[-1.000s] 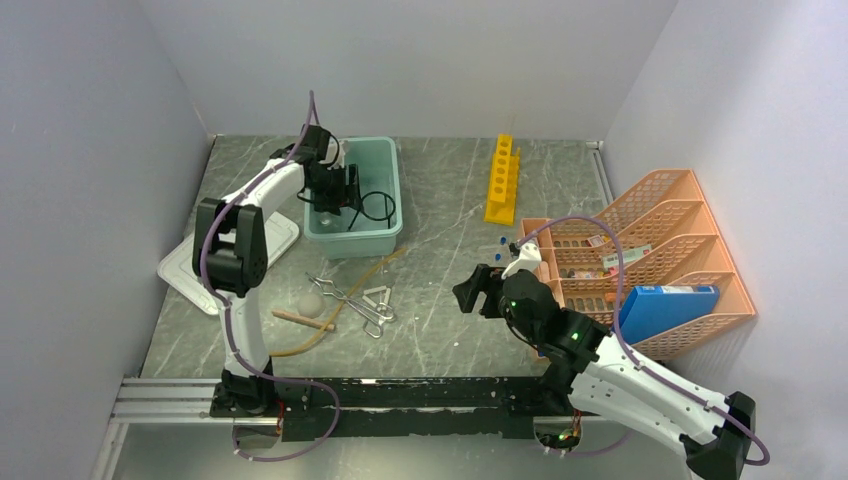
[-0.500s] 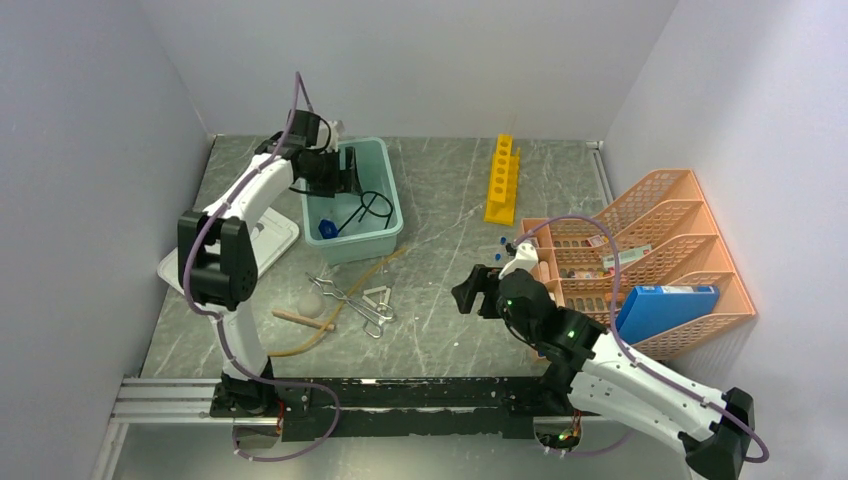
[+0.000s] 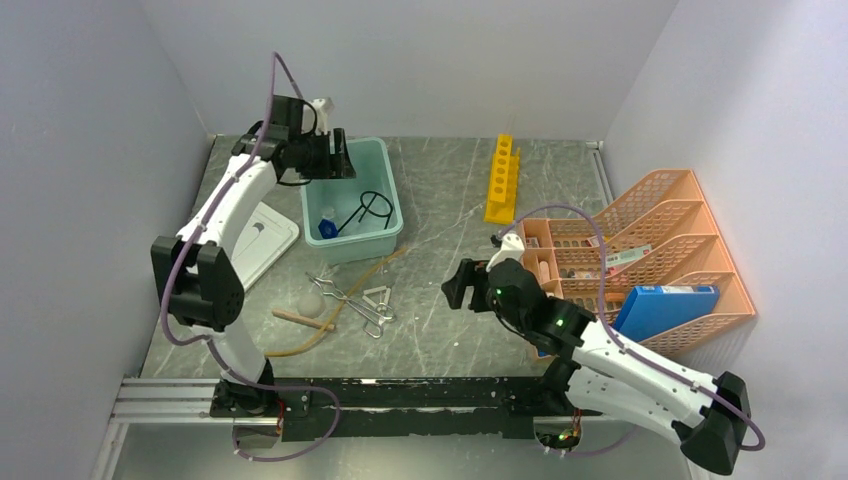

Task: Organize the chemistry lab equipment
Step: Place the chemistry item in the storage box, then adjust the chemistry item in the storage box.

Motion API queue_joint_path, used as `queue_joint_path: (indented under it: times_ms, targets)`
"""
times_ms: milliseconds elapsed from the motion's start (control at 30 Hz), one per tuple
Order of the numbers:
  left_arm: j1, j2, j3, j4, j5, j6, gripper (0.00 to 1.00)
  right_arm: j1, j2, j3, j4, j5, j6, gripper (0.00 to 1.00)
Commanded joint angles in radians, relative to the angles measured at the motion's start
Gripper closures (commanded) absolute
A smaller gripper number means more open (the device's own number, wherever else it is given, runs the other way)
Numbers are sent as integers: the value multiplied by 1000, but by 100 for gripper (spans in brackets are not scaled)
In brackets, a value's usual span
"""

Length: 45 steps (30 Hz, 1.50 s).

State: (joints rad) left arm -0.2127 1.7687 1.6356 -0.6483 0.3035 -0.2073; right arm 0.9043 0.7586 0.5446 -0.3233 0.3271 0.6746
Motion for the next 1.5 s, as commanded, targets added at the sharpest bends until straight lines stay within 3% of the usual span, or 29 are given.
queue_joint_path:
  times_ms: [0,200,433,733,1467]
  targets:
    - [8,-71,-19,12,72,16,28,-3,63,89,73,-36,-72,18]
    - [5,-56,-43,26,176,-16,30,-3,126,144,96,-54,-107,19]
    - [-51,-3,-30,12,99,-20,35,-2,100,123,90,-58,-85,20]
    - [-91,52,-61,24,58,-27,47,-2,43,99,54,-37,-70,20]
    - [-71,-42,-198,17,2,7,76,-2,54,71,70,-62,-37,21]
